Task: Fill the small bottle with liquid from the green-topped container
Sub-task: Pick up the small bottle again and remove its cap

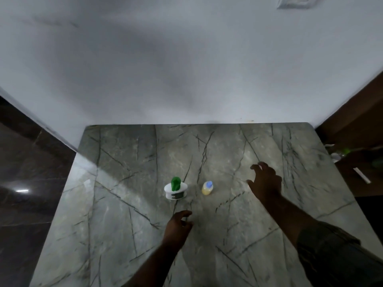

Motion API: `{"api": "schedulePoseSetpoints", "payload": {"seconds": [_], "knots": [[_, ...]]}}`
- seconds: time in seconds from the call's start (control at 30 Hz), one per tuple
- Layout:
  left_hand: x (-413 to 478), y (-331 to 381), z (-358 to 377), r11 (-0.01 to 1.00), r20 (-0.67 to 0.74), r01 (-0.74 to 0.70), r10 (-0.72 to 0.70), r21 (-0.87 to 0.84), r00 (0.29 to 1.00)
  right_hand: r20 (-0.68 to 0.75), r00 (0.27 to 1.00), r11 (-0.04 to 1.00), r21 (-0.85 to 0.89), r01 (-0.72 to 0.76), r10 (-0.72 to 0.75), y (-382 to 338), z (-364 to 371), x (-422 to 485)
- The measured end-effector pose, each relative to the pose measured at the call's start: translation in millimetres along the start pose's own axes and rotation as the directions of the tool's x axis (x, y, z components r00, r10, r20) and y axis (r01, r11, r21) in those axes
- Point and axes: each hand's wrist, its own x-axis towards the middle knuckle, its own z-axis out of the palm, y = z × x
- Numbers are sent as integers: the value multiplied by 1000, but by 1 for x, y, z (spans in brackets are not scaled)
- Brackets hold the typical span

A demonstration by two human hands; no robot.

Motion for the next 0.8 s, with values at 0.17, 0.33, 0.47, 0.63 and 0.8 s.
{"api": "schedulePoseSetpoints", "payload": {"seconds": [0.17, 0.33, 0.47, 0.63, 0.8], "knots": [[-4, 2, 4, 1000, -10, 5, -4, 25, 1000, 154, 986, 985, 146, -90, 67, 11, 20, -2], [-8, -1, 7, 1000, -20, 14, -14, 5, 1000, 101, 993, 988, 130, -79, 66, 16, 26, 2], [-10, 3, 8, 1000, -15, 5, -5, 3, 1000, 66, 997, 986, 164, -41, 31, 21, 22, 4], [-12, 21, 8, 997, -37, -69, 68, -44, 997, -152, 985, 949, 288, 125, -84, -2, -13, -9], [-15, 49, 9, 971, -87, -155, 141, -184, 986, -248, 920, 865, 333, 375, -304, -48, -57, -35]]}}
